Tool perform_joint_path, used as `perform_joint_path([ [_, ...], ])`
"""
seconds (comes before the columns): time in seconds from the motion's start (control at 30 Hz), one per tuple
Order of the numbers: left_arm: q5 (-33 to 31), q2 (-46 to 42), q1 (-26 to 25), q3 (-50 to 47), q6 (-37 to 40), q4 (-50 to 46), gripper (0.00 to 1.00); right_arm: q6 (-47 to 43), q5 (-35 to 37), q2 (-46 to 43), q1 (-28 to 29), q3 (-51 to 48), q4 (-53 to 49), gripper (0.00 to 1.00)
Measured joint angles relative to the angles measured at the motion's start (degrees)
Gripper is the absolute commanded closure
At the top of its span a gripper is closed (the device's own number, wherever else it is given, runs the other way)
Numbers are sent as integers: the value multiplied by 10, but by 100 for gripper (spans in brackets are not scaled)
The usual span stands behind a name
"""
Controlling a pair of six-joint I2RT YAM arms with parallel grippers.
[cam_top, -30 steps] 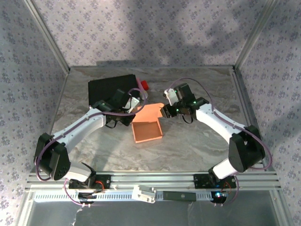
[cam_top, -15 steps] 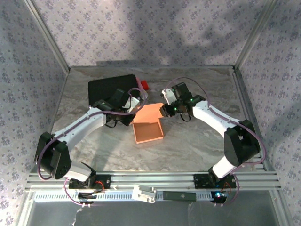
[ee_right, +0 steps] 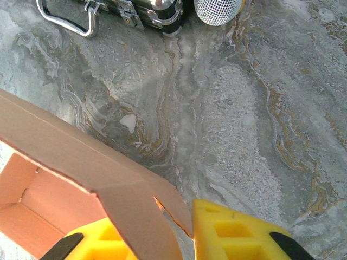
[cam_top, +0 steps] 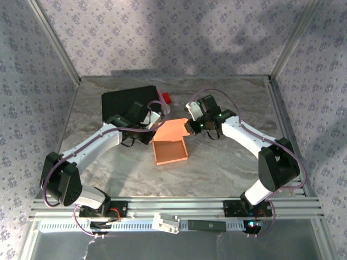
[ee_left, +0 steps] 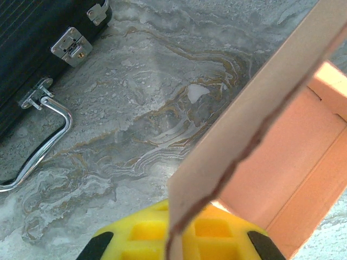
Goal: Fold the paper box
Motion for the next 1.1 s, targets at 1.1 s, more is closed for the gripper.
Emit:
perform_joint_path([
  [1.1, -125, 1, -24, -46, -256, 111, 100, 347, 331, -6, 186, -12, 38, 100],
])
